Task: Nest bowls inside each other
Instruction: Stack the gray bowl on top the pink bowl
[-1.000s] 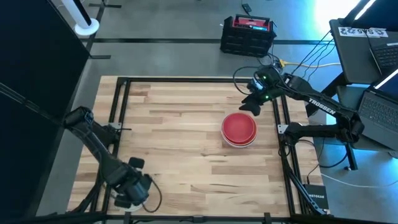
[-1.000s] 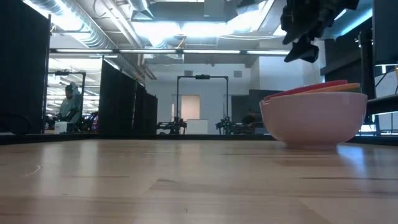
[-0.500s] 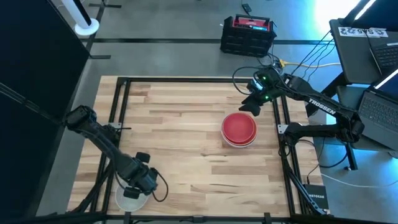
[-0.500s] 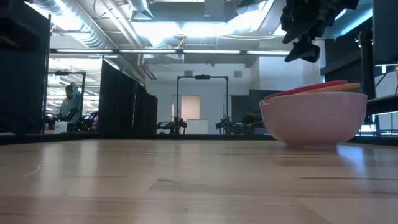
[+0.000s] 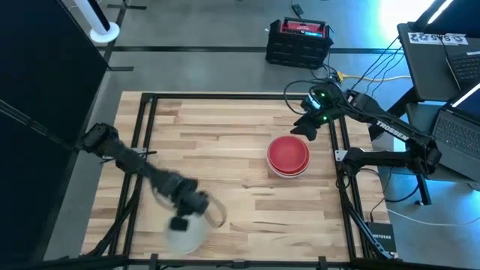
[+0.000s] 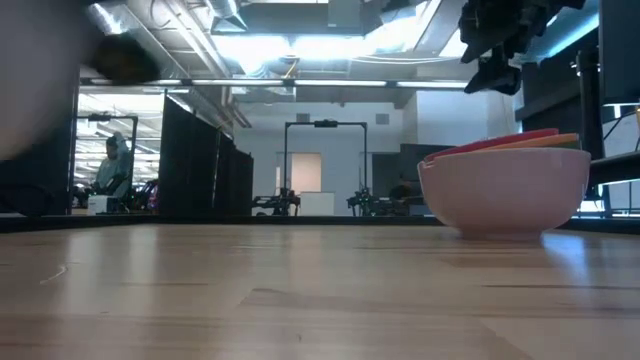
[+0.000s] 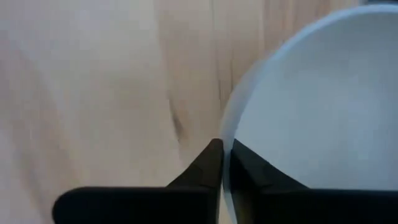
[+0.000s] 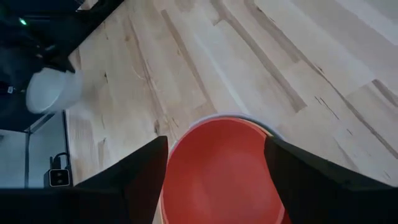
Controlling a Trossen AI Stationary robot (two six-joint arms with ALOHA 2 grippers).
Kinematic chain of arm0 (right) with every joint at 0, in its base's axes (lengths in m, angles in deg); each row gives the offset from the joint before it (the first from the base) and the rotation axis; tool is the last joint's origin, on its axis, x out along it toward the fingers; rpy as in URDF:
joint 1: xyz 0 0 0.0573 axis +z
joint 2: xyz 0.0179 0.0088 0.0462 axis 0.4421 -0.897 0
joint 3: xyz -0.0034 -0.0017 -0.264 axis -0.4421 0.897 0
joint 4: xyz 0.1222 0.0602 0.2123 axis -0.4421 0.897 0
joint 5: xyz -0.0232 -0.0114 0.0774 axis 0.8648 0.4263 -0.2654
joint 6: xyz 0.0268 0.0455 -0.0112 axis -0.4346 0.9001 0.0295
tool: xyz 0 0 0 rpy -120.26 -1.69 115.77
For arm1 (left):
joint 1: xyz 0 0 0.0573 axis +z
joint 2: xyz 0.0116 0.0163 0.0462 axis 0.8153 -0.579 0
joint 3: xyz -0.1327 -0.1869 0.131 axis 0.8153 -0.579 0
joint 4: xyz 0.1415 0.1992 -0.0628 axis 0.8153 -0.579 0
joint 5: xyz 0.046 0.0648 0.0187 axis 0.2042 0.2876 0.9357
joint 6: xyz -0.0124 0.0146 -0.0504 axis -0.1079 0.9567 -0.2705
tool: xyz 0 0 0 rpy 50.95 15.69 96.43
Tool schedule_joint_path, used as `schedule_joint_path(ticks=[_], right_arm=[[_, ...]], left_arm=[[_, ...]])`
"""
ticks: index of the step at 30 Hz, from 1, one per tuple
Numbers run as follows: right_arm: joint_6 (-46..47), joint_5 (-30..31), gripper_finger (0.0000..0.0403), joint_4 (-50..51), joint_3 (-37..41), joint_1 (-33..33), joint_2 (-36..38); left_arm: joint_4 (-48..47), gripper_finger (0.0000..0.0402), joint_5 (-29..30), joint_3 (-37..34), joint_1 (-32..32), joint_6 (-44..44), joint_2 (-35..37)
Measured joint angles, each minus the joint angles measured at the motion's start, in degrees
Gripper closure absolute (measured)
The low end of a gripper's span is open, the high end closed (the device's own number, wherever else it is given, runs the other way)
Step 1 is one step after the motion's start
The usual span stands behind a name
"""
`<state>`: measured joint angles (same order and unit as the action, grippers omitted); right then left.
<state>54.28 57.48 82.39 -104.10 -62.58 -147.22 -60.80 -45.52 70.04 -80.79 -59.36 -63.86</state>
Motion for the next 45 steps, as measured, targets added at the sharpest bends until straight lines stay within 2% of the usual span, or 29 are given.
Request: schedule_joint_path(ticks=[4,8,13,27,43,45], right_arm=[[0.11,3.82,0.015,-0.09,-0.02,-0.05,4.1],[1.32,7.96,0.015,0.16,-0.02,-0.07,7.79],[3.45,9.82,0.015,1.63,-0.07,-0.07,10.1],[5.28,12.77,0.015,4.95,-0.07,-0.07,10.33],[5.27,12.76,0.015,6.44,-0.07,-0.06,10.33],[5.26,12.64,0.015,6.58,-0.07,-0.04,10.33]], left_arm=[[3.03,0.0401,4.53,9.55,12.78,8.25,-0.02],[9.88,0.0401,5.68,17.03,25.39,14.42,-1.4],[14.34,0.0401,5.95,27.73,36.36,17.9,-9.3],[20.3,0.0401,-1.86,47.76,38.08,19.65,-32.07],[20.83,0.0401,-2.32,47.92,37.83,23.35,-37.2],[21.26,0.039,-2.34,47.92,37.78,23.54,-37.21]])
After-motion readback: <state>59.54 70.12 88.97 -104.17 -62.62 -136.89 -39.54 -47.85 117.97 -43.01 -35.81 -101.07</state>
